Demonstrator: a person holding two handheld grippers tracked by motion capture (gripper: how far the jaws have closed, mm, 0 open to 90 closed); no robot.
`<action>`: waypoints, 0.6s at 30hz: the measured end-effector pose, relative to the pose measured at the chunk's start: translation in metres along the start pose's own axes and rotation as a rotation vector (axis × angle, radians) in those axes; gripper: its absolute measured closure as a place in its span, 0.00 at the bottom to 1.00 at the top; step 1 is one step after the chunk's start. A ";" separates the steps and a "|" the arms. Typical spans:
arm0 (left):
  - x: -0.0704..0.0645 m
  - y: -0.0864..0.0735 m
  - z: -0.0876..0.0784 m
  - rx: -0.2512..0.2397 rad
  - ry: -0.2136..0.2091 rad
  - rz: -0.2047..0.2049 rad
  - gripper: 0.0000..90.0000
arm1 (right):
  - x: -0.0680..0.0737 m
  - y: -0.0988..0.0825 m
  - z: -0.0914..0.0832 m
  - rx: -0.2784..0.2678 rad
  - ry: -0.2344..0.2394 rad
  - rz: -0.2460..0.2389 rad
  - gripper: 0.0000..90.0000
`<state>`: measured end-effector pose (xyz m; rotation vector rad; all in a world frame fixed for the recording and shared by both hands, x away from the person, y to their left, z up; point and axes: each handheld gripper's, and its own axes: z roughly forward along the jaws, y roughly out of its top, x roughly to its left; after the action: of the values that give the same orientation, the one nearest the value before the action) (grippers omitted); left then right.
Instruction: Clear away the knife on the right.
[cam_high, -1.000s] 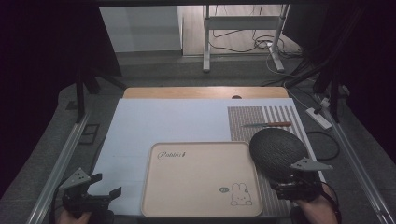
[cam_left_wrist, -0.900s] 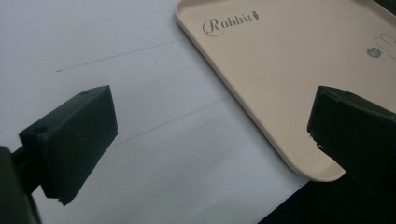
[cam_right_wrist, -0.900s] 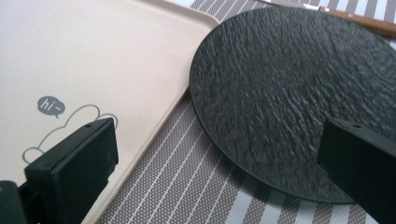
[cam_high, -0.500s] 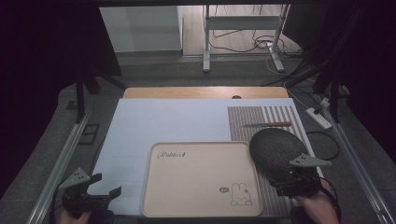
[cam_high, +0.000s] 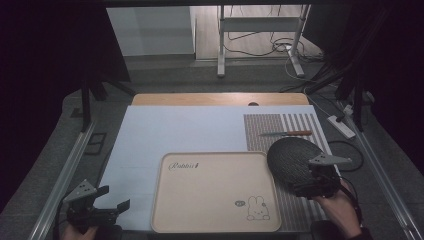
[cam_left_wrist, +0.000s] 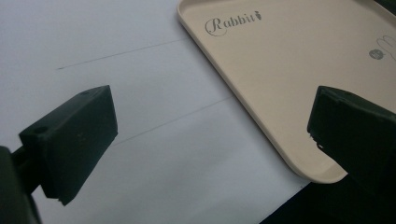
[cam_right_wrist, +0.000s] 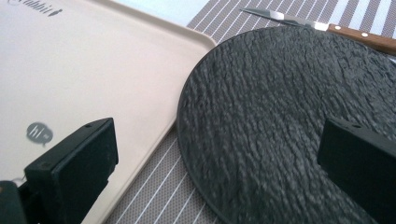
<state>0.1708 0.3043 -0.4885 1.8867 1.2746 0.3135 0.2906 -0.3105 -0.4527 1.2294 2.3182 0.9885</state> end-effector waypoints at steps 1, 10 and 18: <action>0.000 0.000 0.000 0.000 0.000 0.000 0.02 | -0.001 0.002 0.001 0.002 -0.002 0.002 0.00; 0.000 0.000 0.000 -0.001 0.002 -0.006 0.02 | -0.010 0.009 0.010 0.026 -0.021 0.006 0.00; 0.000 0.000 0.000 0.001 0.003 -0.006 0.02 | -0.028 0.017 0.020 0.050 -0.068 0.031 0.00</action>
<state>0.1713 0.3045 -0.4887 1.8835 1.2820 0.3127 0.3277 -0.3185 -0.4558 1.3018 2.2905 0.8902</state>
